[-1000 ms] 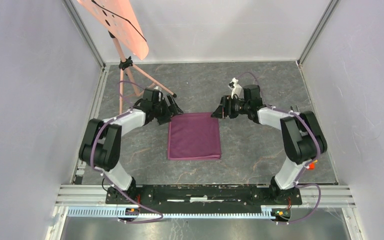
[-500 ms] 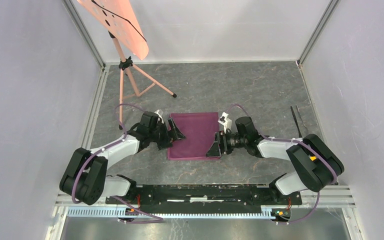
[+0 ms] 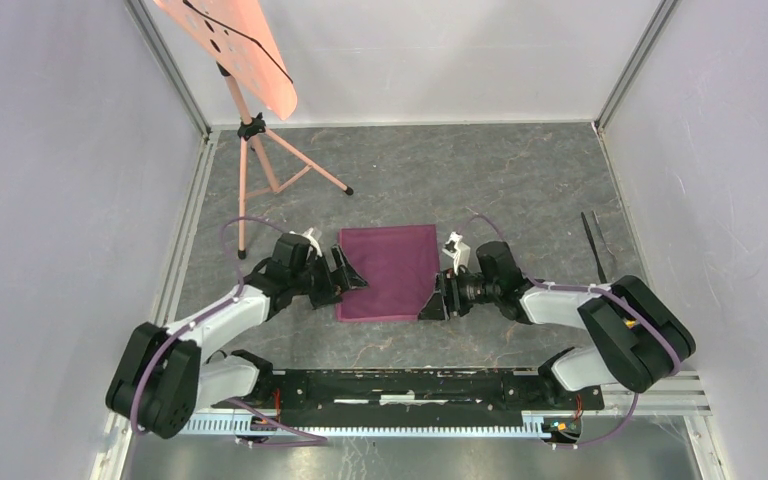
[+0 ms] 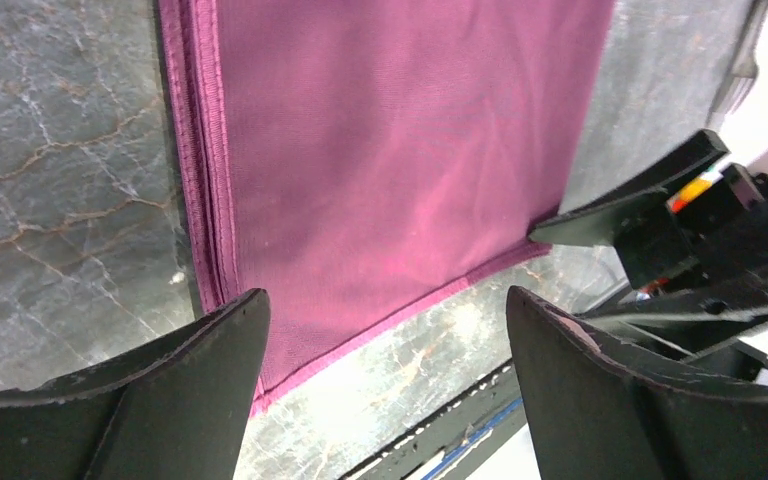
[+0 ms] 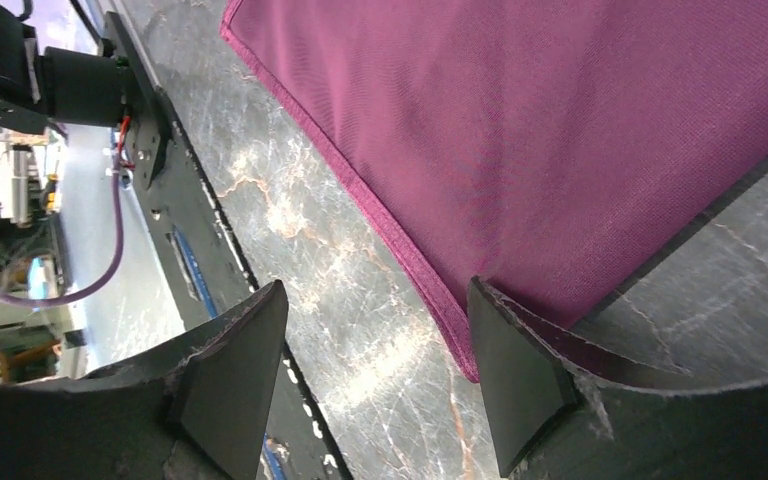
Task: Fold the napkin into a case and place the utensils inside
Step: Rotate the square-folded napkin at the center of the board.
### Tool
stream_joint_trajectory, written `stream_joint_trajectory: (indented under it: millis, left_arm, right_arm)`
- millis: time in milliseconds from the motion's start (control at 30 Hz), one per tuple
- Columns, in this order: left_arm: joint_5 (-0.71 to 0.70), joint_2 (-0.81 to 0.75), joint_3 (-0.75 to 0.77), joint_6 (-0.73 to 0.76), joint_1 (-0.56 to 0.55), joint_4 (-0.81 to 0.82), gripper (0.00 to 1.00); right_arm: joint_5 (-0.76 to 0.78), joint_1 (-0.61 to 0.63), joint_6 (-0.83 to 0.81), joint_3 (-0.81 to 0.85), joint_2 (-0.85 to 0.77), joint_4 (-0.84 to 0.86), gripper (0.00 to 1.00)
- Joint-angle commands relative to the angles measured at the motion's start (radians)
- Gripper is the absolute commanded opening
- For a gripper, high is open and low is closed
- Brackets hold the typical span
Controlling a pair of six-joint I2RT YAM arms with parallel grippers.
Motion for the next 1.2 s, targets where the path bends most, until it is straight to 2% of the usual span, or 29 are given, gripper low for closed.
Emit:
stream_joint_trajectory:
  millis: [0,67,133,200,267,367,433,500,633,733,800,967,1167]
  left_arm:
    - [0.017,-0.119,0.045,-0.014,-0.003,-0.081,0.95]
    - [-0.009,-0.145,0.096,0.016,-0.003,-0.154,0.95]
    - [-0.022,-0.154,0.136,0.039,-0.004,-0.199,0.96]
    - [-0.019,-0.144,0.164,0.043,-0.003,-0.199,0.96]
    - [-0.005,-0.112,0.184,0.040,-0.003,-0.167,0.97]
    - [0.034,-0.006,0.237,0.042,-0.020,-0.117,0.97]
    - [0.043,0.088,0.308,0.077,-0.053,-0.122,0.97]
    - [0.032,0.179,0.380,0.113,-0.091,-0.131,0.96]
    - [-0.035,0.334,0.484,0.163,-0.117,-0.143,0.95]
    - [-0.101,0.428,0.542,0.201,-0.117,-0.165,0.95]
    - [-0.132,0.477,0.570,0.227,-0.117,-0.169,0.94]
    - [-0.160,0.568,0.601,0.267,-0.116,-0.169,0.93]
    - [-0.198,0.541,0.481,0.252,-0.142,-0.127,0.93]
  right_arm:
    - [0.134,-0.031,-0.136,-0.018,-0.029,-0.163,0.73]
    - [0.257,-0.054,-0.203,0.021,-0.037,-0.319,0.73]
    - [0.442,-0.073,-0.241,0.091,-0.033,-0.472,0.74]
    - [0.623,-0.075,-0.270,0.177,-0.026,-0.538,0.74]
    - [0.729,-0.076,-0.296,0.266,-0.001,-0.534,0.77]
    - [0.761,-0.074,-0.353,0.527,0.114,-0.603,0.76]
    - [0.673,-0.074,-0.371,0.692,0.187,-0.661,0.75]
    - [0.596,-0.072,-0.360,0.767,0.207,-0.675,0.74]
    - [0.424,-0.072,-0.279,0.663,0.151,-0.564,0.70]
    - [0.288,-0.072,-0.189,0.517,0.125,-0.431,0.52]
    - [0.253,-0.071,-0.147,0.442,0.116,-0.361,0.43]
    - [0.330,-0.073,-0.193,0.387,0.140,-0.343,0.27]
    - [0.468,-0.119,-0.295,0.386,0.201,-0.419,0.25]
